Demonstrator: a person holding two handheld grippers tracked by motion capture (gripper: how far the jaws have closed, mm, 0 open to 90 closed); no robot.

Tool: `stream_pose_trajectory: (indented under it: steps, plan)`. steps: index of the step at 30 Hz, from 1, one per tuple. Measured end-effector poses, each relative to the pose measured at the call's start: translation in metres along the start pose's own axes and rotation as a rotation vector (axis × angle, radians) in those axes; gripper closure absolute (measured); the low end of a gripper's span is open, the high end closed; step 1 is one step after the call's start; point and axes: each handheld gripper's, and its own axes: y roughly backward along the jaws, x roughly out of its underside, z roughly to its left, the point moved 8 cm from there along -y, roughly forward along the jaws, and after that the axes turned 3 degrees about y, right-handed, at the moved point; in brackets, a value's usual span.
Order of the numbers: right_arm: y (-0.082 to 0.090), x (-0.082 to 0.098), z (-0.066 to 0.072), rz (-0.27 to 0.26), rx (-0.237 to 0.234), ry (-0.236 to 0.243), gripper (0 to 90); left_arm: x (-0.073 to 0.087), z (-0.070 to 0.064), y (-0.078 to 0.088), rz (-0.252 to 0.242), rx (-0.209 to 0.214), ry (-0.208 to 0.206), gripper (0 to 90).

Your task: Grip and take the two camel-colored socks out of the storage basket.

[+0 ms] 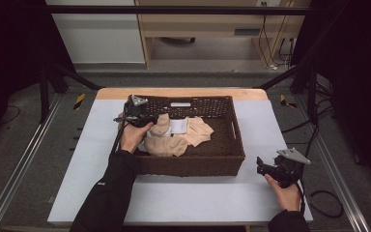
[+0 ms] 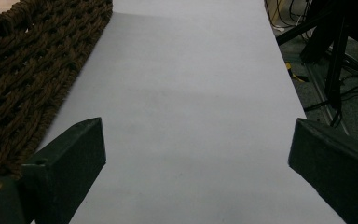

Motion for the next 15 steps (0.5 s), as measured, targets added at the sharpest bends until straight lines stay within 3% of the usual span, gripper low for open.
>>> stream_pose_trajectory:
  steps: [4, 9, 15]
  plan:
    - [0.0, 0.0, 0.0, 0.003, -0.001, 0.0, 4.2, 0.007, -0.003, -0.006, 0.04, 0.0, -0.043, 42.6]
    - [0.0, 0.001, 0.0, 0.007, -0.001, -0.002, 4.2, 0.013, 0.002, -0.013, 0.071, 0.001, -0.029, 38.9]
    - [-0.001, 0.001, 0.001, 0.009, -0.003, 0.003, 4.3, 0.017, 0.001, -0.019, 0.086, 0.017, -0.041, 36.0]
